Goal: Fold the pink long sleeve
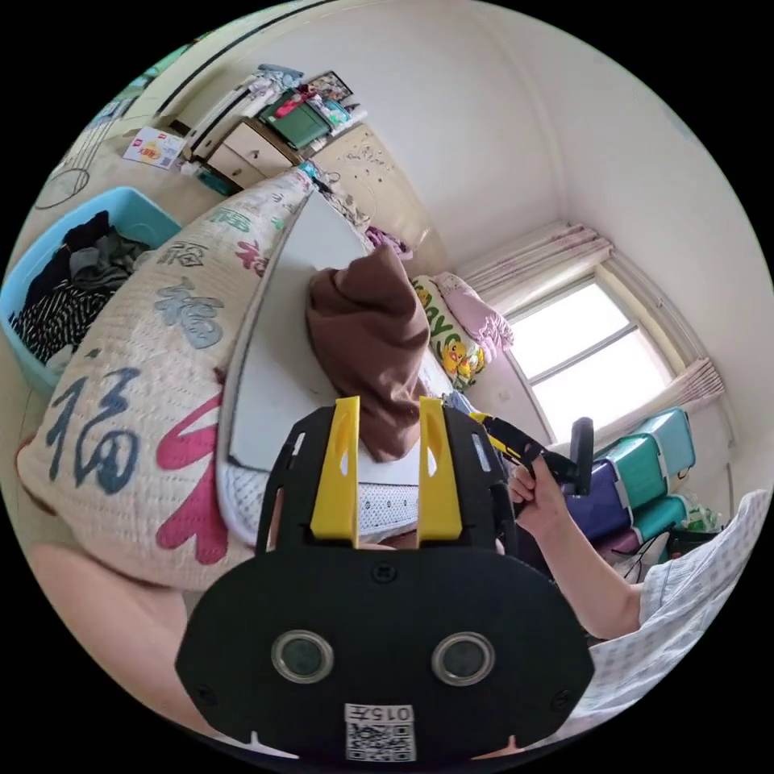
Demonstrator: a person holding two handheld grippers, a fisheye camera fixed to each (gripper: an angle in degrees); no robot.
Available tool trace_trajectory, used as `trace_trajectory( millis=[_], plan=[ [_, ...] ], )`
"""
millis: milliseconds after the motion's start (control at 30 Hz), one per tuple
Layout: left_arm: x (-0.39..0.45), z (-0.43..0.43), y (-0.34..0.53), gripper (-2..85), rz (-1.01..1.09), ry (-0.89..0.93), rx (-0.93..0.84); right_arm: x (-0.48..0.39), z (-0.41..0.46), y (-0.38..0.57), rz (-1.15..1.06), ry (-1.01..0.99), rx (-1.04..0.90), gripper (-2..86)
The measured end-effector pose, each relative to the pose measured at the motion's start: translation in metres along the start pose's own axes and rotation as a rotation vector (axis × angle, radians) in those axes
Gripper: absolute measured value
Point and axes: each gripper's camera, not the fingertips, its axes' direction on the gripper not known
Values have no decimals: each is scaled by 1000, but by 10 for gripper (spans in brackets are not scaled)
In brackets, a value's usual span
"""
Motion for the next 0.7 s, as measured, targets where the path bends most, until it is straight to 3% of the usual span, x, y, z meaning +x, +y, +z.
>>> trace_trajectory(
  millis=[133, 267, 467, 700],
  plan=[
    [38, 67, -25, 139, 105, -19, -143, 56, 16, -27, 81, -12, -12, 105],
    [81, 134, -29, 161, 258, -152, -298, 114, 38, -55, 150, -97, -22, 106],
    [99, 173, -24, 146, 338, -331, -315, 175, 101, -93, 203, -117, -148, 107],
    [109, 206, -39, 100, 371, -519, -347, 228, 130, -109, 245, -460, -218, 60]
  ],
)
